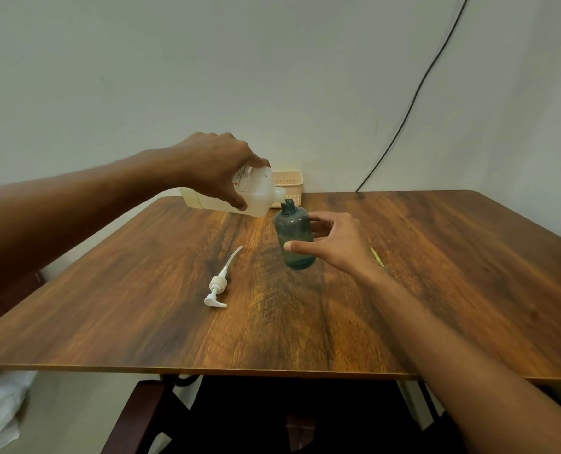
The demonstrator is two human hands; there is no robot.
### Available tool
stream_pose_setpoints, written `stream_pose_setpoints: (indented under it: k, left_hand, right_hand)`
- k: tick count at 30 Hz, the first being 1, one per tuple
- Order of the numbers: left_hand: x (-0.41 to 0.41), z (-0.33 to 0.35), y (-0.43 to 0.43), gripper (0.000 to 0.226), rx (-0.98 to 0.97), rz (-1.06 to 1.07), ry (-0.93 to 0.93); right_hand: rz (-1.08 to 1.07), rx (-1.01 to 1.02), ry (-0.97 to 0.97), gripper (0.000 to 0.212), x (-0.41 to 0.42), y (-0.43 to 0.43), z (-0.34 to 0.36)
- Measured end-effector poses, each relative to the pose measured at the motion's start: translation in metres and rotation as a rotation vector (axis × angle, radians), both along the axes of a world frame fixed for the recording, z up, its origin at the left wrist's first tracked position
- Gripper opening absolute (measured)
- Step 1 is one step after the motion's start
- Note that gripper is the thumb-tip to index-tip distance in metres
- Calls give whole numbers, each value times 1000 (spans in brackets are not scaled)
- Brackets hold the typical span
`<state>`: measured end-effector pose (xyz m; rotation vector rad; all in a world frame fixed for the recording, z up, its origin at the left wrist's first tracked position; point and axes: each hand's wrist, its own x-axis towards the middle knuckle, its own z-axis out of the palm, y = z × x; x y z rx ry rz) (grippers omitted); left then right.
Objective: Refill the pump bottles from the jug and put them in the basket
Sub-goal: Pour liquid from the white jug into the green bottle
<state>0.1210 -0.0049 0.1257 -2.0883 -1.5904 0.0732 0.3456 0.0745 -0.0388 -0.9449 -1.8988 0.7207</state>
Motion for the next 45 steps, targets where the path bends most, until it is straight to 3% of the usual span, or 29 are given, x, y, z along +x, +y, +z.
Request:
stream_pose_setpoints:
  k: [45]
  left_hand:
    - [-2,2,2,92,-9,-5,41]
  right_hand:
    - [11,-12,2,75,-2,-3,1]
